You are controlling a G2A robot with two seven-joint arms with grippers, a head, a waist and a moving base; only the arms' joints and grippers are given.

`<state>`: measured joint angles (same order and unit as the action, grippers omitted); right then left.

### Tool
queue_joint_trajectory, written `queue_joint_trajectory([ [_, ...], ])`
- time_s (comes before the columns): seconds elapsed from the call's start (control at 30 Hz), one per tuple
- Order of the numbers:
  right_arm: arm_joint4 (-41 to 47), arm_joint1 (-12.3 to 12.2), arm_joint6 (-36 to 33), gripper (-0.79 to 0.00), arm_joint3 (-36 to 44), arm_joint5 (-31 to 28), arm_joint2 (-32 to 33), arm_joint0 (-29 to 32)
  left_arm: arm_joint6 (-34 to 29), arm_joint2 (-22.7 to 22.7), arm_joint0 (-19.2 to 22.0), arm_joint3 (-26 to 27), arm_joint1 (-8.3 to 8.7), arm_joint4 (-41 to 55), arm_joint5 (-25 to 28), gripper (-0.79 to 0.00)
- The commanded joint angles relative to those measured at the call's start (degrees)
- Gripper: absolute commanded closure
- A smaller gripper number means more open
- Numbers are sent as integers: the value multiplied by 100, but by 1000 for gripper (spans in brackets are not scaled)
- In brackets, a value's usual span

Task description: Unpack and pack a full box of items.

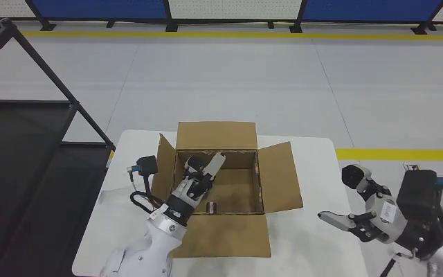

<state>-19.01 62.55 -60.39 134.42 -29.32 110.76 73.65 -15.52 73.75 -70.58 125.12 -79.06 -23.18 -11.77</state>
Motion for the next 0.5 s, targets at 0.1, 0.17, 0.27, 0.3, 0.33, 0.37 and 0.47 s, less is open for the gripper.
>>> queue_joint_trajectory([
  [0.1,-136,-139,-688,-785,-128,21,-728,-976,-217,844,72,79,59,206,-73,-785],
  [0.17,-73,-169,-745,-785,-354,103,-984,-1365,-390,1151,52,137,87,311,-103,-785],
  [0.27,-73,-169,-745,-785,-354,103,-984,-1365,-390,1151,52,137,87,311,-103,-785],
  [0.3,-73,-169,-745,-785,-354,103,-984,-1365,-390,1151,52,137,87,311,-103,-785],
  [0.33,-73,-169,-745,-785,-354,103,-984,-1365,-390,1151,52,137,87,311,-103,-785],
  [0.37,-73,-169,-745,-785,-354,103,-984,-1365,-390,1151,52,137,87,311,-103,-785],
  [0.47,-73,-169,-745,-785,-354,103,-984,-1365,-390,1151,52,137,87,311,-103,-785],
])
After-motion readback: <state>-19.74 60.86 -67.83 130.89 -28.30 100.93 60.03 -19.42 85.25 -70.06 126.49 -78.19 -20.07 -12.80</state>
